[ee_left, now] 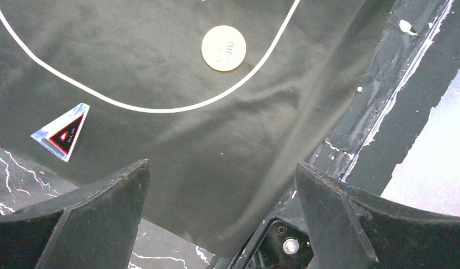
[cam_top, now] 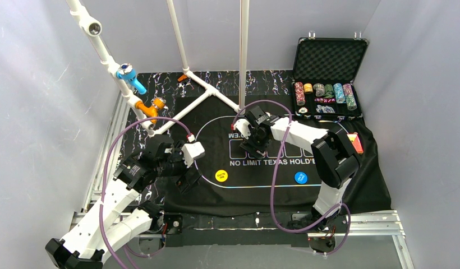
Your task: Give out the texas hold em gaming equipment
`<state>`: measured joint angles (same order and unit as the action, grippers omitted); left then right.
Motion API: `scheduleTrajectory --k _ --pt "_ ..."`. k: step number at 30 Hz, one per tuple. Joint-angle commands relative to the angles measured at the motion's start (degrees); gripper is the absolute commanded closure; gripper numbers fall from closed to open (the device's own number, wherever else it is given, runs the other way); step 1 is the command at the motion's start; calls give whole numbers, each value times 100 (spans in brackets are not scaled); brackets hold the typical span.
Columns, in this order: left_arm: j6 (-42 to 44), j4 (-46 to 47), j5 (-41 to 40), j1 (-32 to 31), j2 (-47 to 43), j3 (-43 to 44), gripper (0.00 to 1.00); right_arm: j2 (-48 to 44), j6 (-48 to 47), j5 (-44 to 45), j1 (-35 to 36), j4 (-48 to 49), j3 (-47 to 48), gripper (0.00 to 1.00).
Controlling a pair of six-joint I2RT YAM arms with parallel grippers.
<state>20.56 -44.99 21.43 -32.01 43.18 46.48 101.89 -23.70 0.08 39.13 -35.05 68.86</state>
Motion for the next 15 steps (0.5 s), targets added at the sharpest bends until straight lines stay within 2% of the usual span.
scheduleTrajectory --k 1,9,15 --pt "20 -49 10 28 -73 -51 1 144 76 234 33 231 180 24" --pt "39 -46 -9 28 -72 -80 1 315 61 311 33 240 174 32" --pt "35 -47 1 28 -73 -78 1 171 41 237 33 112 149 48"
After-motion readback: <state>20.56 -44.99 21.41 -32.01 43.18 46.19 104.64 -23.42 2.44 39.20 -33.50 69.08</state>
